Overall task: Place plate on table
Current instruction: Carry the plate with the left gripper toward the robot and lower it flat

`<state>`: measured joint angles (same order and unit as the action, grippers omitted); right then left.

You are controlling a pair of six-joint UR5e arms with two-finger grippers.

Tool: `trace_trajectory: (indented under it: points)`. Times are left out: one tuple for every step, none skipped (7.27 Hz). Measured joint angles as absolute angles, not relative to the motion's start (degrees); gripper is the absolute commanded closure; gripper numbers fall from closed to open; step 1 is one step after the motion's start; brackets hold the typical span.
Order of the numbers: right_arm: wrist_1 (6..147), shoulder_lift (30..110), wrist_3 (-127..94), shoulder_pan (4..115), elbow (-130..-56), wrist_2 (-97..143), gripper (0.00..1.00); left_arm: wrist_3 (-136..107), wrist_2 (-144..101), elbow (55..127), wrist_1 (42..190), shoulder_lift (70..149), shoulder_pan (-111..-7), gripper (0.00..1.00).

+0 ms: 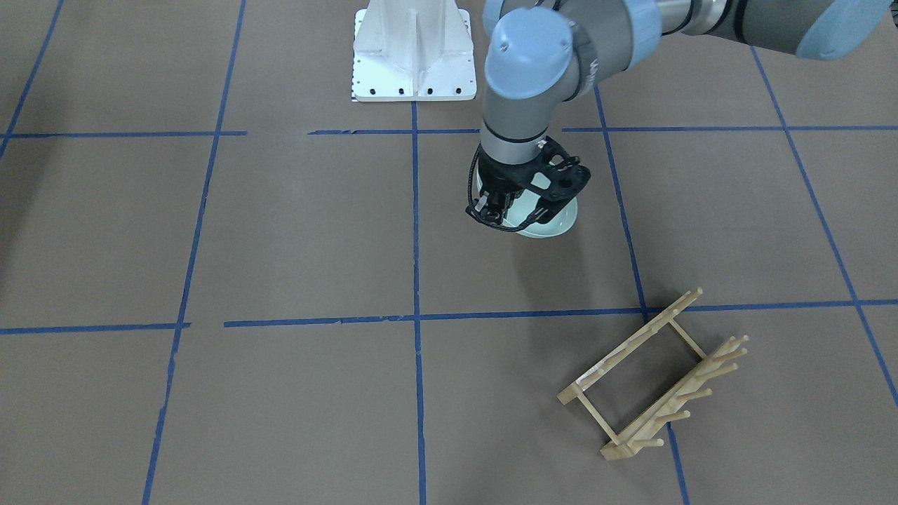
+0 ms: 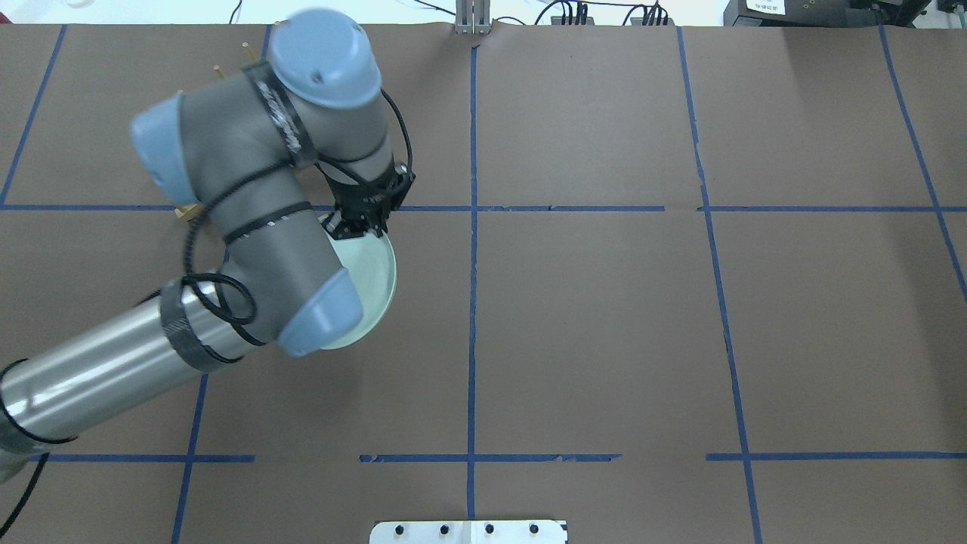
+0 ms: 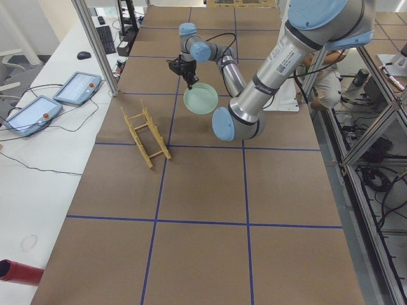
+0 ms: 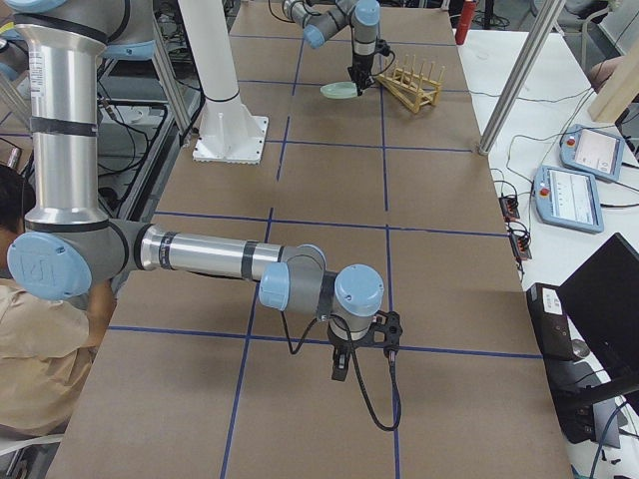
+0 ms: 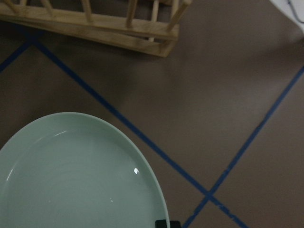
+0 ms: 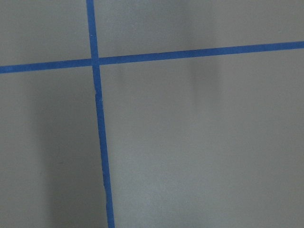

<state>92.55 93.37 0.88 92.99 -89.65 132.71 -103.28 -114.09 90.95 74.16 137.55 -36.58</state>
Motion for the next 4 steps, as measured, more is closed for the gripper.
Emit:
trace_trajectory:
  points:
    - [92.55, 93.36, 0.88, 92.99, -89.65, 132.71, 0.0, -103.27, -114.09, 85.26, 73.24, 139.23, -34.09, 1.0]
    - [92.55, 93.35, 0.88, 92.99, -89.65, 132.72, 0.0, -103.29, -113.91, 82.12, 72.64, 139.65, -32.13, 0.44]
    - [92.55, 93.34, 0.88, 92.99, -89.65, 132.72, 0.0, -103.31, -113.46, 80.93, 72.19, 139.43, -30.73, 0.0]
    - [92.55, 93.34, 0.88, 92.99, -89.65, 132.72, 0.0, -103.25, -111.98, 80.86, 71.67, 138.95, -30.13, 0.0]
